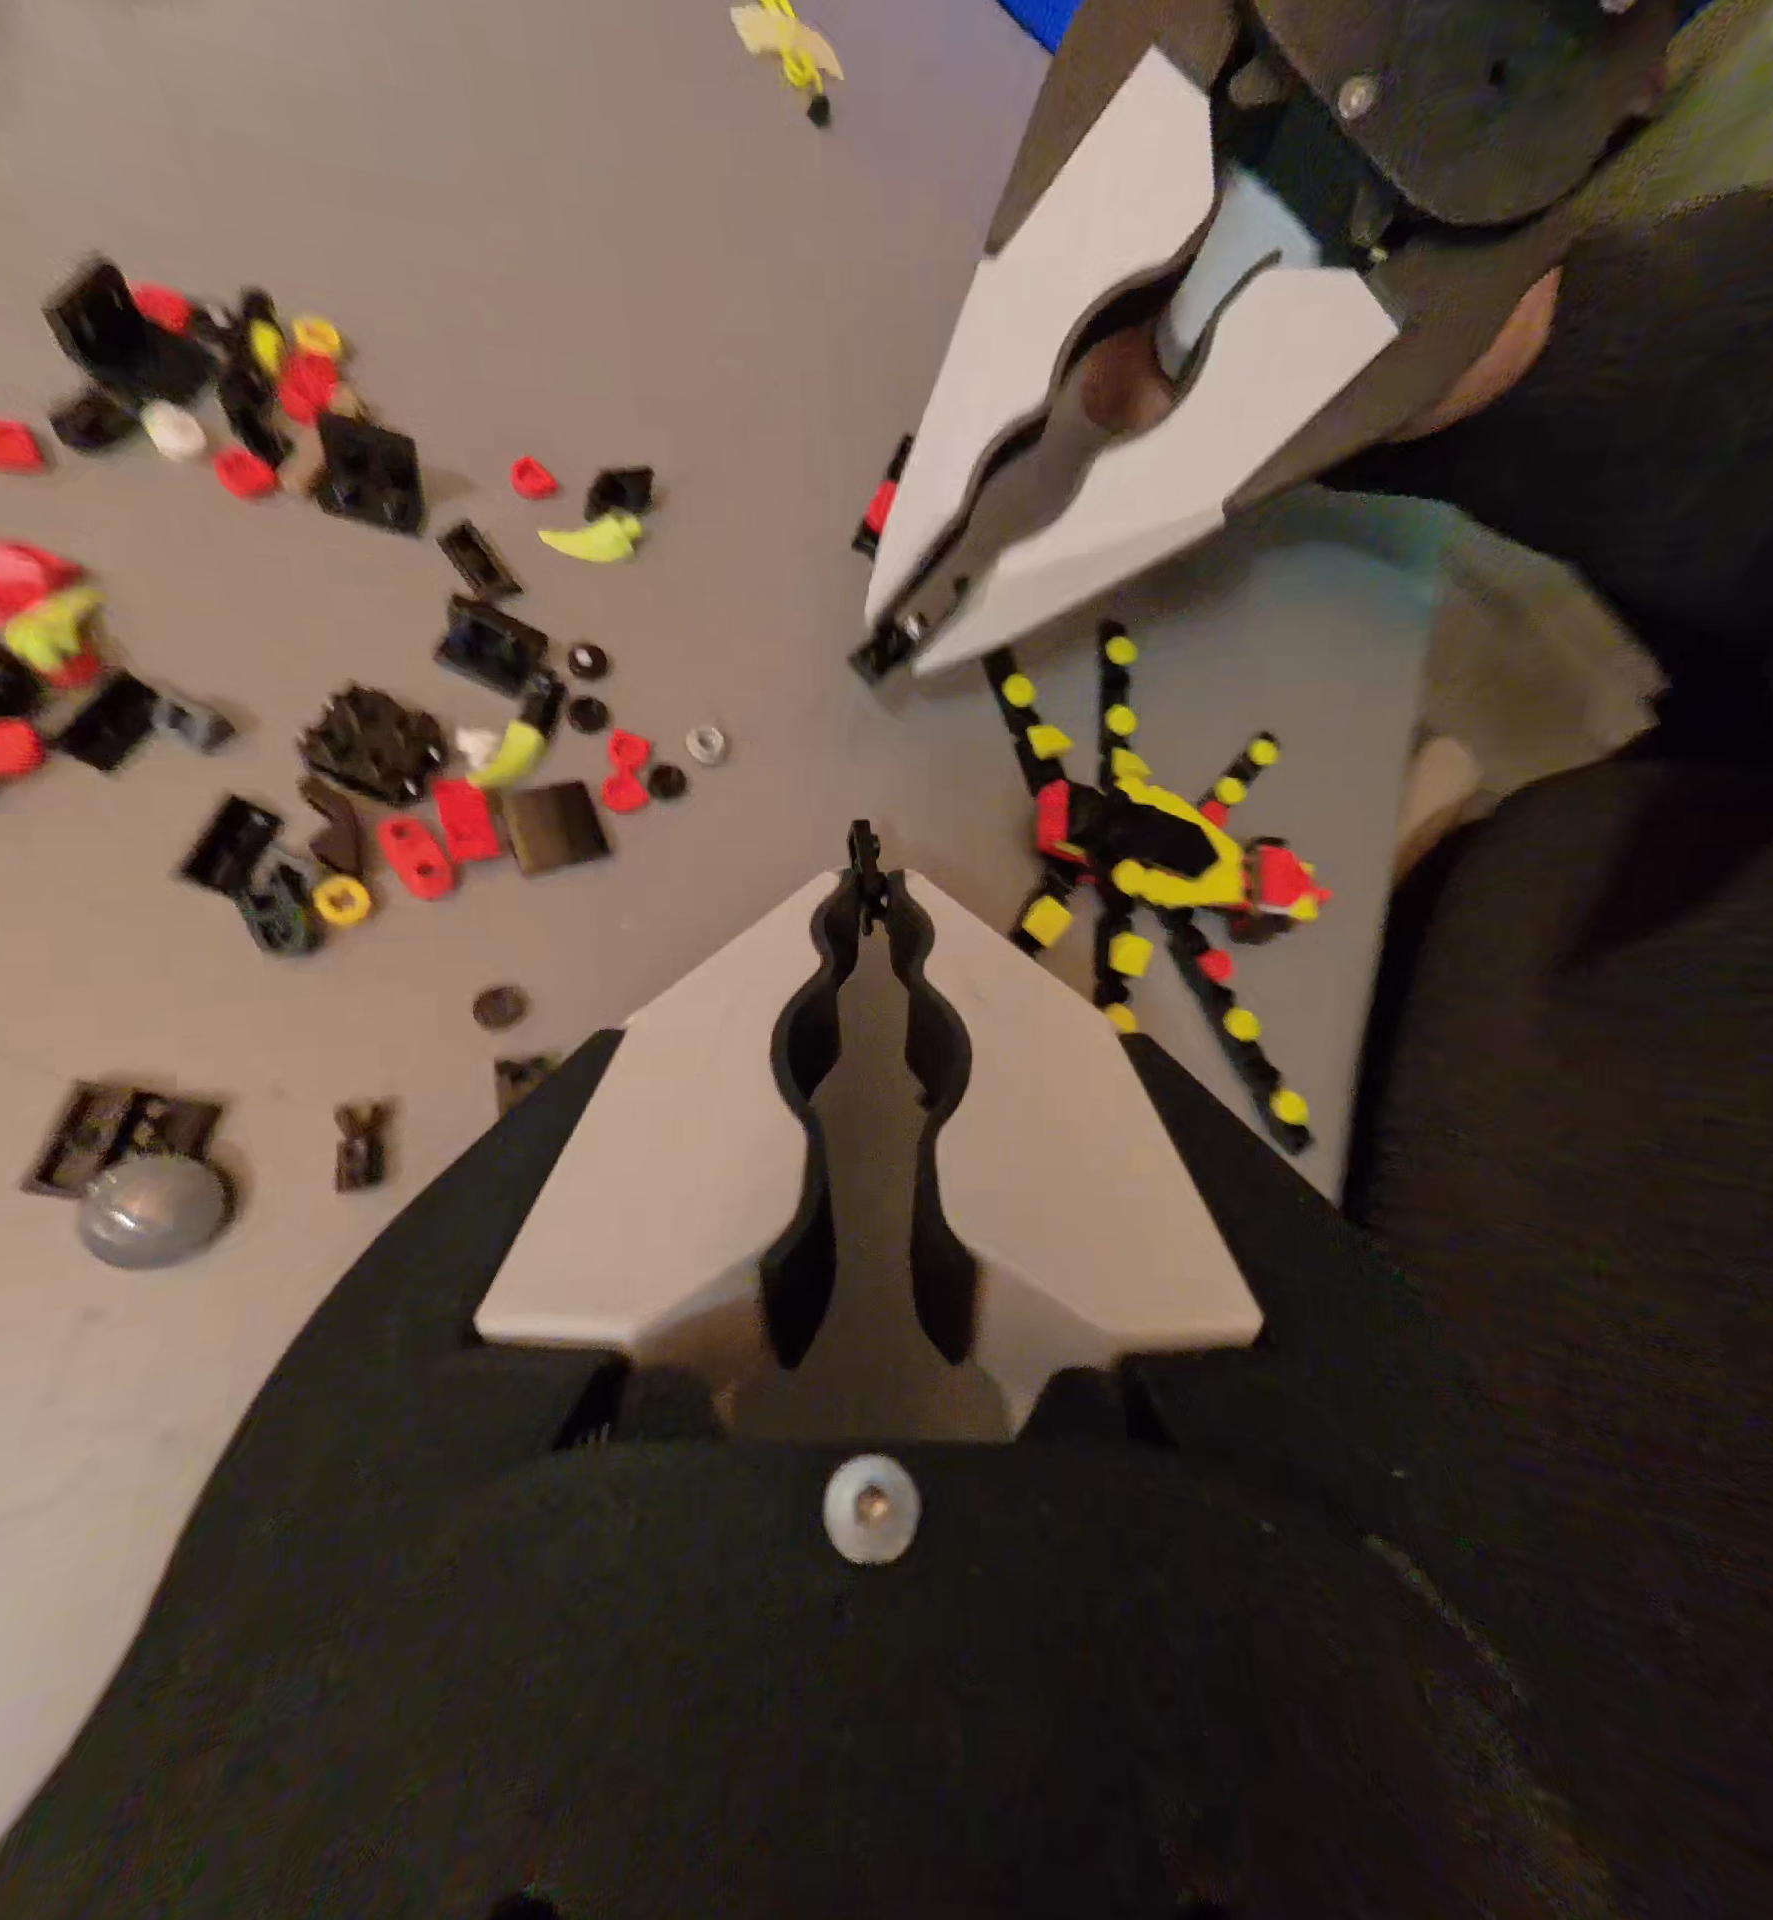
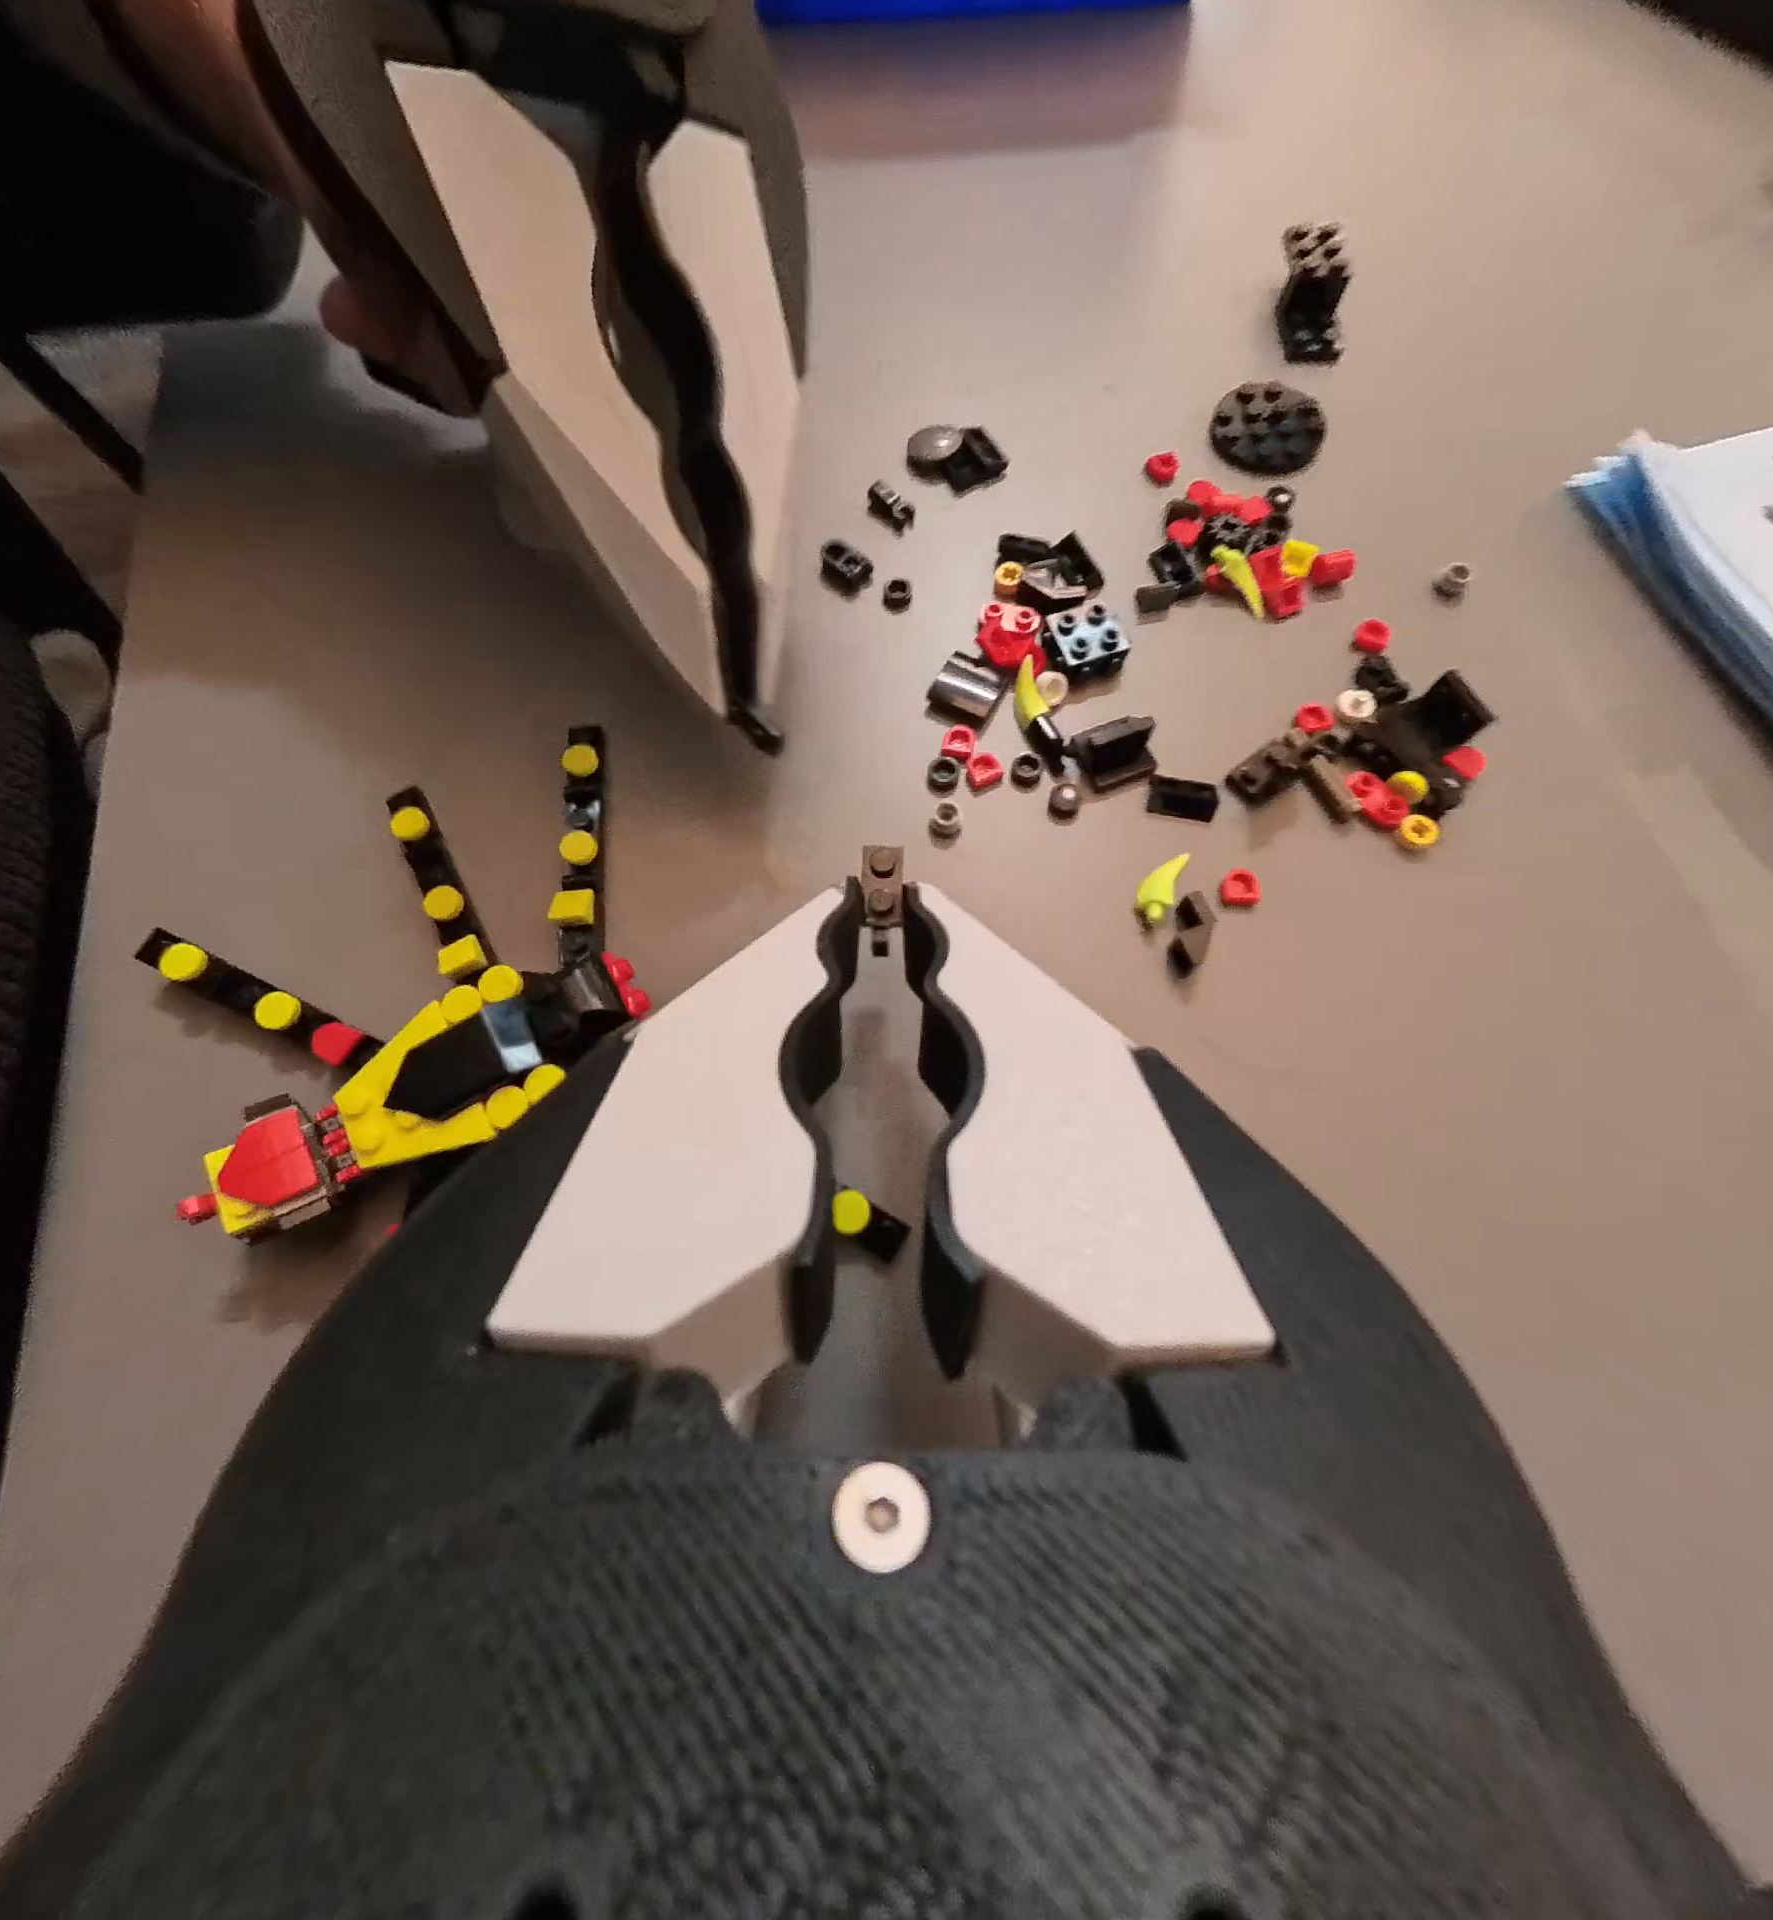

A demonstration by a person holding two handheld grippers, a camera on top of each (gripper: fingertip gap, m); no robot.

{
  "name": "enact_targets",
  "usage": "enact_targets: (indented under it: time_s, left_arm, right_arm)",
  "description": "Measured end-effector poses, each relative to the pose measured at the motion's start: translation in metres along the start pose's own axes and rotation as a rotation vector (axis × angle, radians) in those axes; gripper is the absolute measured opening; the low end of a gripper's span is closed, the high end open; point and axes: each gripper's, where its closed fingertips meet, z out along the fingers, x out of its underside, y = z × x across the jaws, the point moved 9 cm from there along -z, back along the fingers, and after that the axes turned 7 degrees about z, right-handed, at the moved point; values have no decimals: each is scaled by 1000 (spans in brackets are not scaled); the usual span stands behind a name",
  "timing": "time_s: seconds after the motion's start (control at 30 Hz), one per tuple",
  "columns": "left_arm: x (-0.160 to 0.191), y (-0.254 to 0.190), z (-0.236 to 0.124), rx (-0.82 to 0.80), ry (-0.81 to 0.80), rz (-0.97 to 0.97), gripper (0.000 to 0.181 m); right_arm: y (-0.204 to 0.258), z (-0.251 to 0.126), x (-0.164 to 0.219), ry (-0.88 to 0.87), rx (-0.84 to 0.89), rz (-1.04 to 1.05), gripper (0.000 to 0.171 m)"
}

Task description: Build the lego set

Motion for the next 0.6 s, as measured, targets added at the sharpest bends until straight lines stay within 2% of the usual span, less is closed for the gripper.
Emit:
enact_targets:
  time_s: [0.07, 0.33, 0.6]
  left_arm:
    - [5, 2, -9, 71, 38, -66, 4]
    - [20, 16, -18, 29, 153, -165, 4]
    - [19, 24, -20, -101, 165, -170, 7]
  right_arm:
    - [-2, -6, 1, -20, 5, 20, 6]
    - [-2, -4, 7, 4, -5, 11, 6]
    - [-2, -2, 8, 2, -19, 27, 6]
